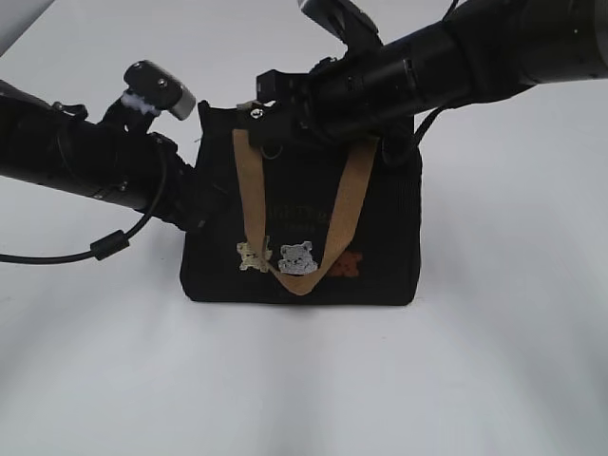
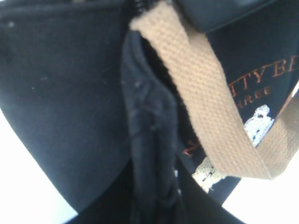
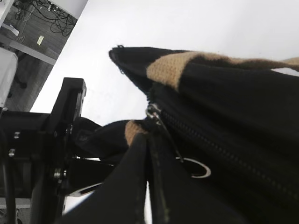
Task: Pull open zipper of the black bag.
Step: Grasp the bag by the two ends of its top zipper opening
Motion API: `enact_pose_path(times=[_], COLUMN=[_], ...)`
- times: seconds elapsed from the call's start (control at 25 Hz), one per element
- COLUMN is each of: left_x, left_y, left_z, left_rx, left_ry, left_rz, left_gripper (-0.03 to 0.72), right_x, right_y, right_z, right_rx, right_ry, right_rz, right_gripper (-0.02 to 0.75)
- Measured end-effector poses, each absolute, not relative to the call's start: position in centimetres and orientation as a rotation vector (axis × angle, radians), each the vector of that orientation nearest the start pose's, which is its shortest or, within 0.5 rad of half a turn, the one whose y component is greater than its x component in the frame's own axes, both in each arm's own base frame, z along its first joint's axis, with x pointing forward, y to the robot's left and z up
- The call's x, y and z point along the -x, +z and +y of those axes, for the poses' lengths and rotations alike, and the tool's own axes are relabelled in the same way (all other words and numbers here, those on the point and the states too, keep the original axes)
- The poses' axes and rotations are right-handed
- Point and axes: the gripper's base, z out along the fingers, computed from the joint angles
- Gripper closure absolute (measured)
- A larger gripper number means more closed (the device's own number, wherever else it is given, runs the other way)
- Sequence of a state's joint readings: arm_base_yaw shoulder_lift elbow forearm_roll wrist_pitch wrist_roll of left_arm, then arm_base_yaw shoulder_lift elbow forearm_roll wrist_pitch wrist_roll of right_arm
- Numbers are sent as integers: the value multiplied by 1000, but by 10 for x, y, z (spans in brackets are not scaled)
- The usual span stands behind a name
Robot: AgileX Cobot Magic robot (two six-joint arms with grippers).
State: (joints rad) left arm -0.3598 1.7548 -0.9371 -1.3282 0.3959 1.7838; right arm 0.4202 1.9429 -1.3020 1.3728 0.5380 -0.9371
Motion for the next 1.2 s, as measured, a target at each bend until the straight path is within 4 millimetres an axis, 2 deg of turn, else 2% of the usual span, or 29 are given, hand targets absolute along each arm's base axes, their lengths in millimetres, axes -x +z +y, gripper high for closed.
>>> enact_pose_path(times=[0.24, 0.32, 0.4, 0.48, 0.52, 0.6, 0.68, 0.84, 0.88, 0.92, 1.0, 1.04, 1.12, 1.2], left_x=[-314, -314, -314, -314, -314, -314, -313, -314, -314, -314, -315, -315, -315, -315], left_y=[180, 180, 180, 180, 180, 180, 180, 180, 180, 180, 180, 180, 180, 180], left_z=[-155, -155, -155, -155, -155, -155, -155, -154, -154, -154, -153, -153, -153, -153], left_rx=[-1117, -1117, -1117, -1117, -1117, -1117, -1117, -1114, -1112, -1111, -1108, -1108, -1108, -1110], left_ry=[-407, -407, -407, -407, -407, -407, -407, -399, -396, -395, -396, -396, -397, -398], left_rz=[2080, 2080, 2080, 2080, 2080, 2080, 2079, 2080, 2081, 2082, 2083, 2083, 2083, 2082], left_gripper=[627, 627, 627, 627, 627, 627, 627, 627, 627, 627, 627, 627, 627, 627], right_x=[-363, -362, -362, -363, -364, -366, -372, -388, -392, -395, -396, -396, -395, -395], right_y=[231, 239, 241, 239, 238, 231, 221, 216, 216, 215, 217, 217, 216, 216], right_z=[205, 199, 193, 192, 192, 193, 197, 214, 218, 222, 226, 227, 226, 227], right_rx=[378, 395, 377, 352, 341, 312, 281, 302, 310, 317, 342, 349, 344, 343], right_ry=[1020, 1047, 1078, 1088, 1087, 1070, 1036, 1037, 1038, 1040, 1032, 1040, 1032, 1022], right_rz=[2304, 2299, 2313, 2326, 2332, 2345, 2356, 2332, 2326, 2325, 2320, 2327, 2346, 2364], right_gripper=[727, 632, 454, 331, 303, 294, 294, 312, 345, 413, 599, 668, 734, 738])
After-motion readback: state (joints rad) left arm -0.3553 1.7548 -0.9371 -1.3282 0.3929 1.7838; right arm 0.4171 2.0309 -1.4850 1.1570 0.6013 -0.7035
